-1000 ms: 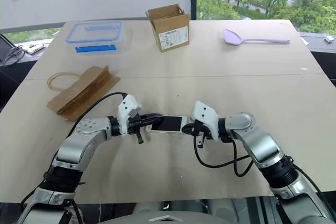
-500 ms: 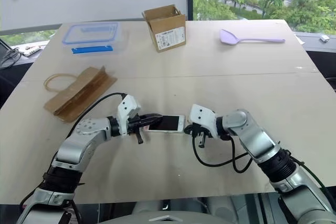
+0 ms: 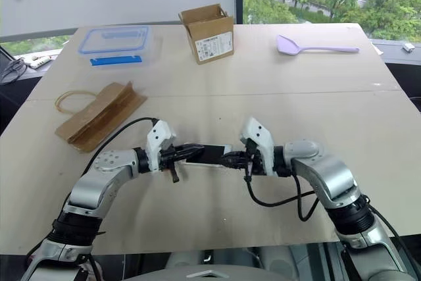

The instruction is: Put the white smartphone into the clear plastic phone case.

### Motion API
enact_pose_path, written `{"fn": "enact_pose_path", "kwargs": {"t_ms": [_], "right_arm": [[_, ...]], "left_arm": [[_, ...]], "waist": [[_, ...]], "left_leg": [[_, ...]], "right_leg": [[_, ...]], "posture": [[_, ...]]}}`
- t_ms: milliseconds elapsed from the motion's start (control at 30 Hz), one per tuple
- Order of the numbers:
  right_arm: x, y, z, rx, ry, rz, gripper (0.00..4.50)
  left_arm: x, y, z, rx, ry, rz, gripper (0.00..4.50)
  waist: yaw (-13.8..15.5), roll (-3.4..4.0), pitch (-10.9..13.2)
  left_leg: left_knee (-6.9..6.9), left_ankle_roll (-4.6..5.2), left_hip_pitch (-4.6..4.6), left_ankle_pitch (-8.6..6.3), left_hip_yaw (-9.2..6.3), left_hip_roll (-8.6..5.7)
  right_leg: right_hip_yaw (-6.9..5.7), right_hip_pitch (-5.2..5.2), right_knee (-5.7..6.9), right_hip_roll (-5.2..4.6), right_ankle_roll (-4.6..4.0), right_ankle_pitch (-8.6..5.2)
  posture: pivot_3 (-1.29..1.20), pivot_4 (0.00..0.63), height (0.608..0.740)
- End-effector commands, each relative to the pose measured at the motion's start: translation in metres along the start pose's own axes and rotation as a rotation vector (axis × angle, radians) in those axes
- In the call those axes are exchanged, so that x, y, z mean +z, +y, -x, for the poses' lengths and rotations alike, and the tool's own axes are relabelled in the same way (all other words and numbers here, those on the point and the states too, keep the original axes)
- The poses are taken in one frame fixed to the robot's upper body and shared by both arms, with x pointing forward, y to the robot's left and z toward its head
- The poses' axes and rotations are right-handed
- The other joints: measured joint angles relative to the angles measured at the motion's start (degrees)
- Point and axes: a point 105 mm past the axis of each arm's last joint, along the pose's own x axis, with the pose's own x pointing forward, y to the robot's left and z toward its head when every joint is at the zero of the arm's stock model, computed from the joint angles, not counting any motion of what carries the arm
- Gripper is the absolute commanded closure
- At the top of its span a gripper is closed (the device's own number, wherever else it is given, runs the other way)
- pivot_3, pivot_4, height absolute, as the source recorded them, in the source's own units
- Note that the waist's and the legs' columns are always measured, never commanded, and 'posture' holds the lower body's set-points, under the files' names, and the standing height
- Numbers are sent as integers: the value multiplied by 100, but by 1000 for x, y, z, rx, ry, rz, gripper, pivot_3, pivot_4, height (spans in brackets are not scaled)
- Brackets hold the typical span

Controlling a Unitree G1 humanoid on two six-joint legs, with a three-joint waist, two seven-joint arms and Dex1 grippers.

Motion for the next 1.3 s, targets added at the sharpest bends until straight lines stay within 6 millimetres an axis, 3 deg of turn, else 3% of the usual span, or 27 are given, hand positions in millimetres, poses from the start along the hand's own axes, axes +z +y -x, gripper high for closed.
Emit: {"fn": "enact_pose_path", "kwargs": {"t_ms": [33,267,467,667,767,833,967,1067,1300], "right_arm": [[-4,-7,-10,-24,38,49,4500],[-32,-17,-19,-21,245,94,4500],[-62,-12,-16,27,453,85,4500],[-71,-13,-14,33,516,120,4500],[-62,-15,-17,10,425,146,4500],[-39,-20,-19,-63,215,190,4500],[-9,-21,5,-219,-108,146,4500],[-1,-16,28,-300,-210,120,3587],[-9,8,77,-415,-230,87,174]], "left_arm": [[-12,-1,-1,4,40,31,4460],[-12,-3,-1,11,35,34,4460],[-14,-5,-1,20,32,43,4460],[-15,-7,-1,22,32,46,4460],[-14,-8,1,26,21,45,4460],[-4,-9,2,32,-37,29,4460],[20,-7,11,68,-187,65,4460],[29,-4,21,93,-246,101,3679],[32,-3,56,132,-275,145,318]], "waist": [[4,-1,1],[1,0,0],[6,0,-9],[15,-2,-55],[15,-3,-72],[18,-13,-79],[19,-15,-35],[21,-24,12],[-6,-25,61]], "left_leg": [[0,0,-1,0,0,0],[3,0,2,0,-1,-1],[13,0,11,0,2,-1],[20,0,20,0,2,-3],[27,0,21,0,2,-3],[30,0,22,0,1,-3],[30,-1,7,0,4,-2],[39,-1,-2,0,1,-2],[46,-1,-10,0,-2,0]], "right_leg": [[0,0,0,0,0,0],[1,1,5,0,1,1],[4,2,24,-2,-1,1],[4,6,36,-6,-19,-11],[5,7,43,-8,-20,-12],[4,6,48,-8,-20,-12],[8,0,48,-8,-13,-9],[6,-3,52,-7,1,-1],[4,-12,53,-5,1,-2]], "posture": [[0,150,740],[0,150,740],[0,150,740],[0,150,740],[0,150,740],[0,150,740],[0,150,740],[0,150,740],[0,150,740]]}}
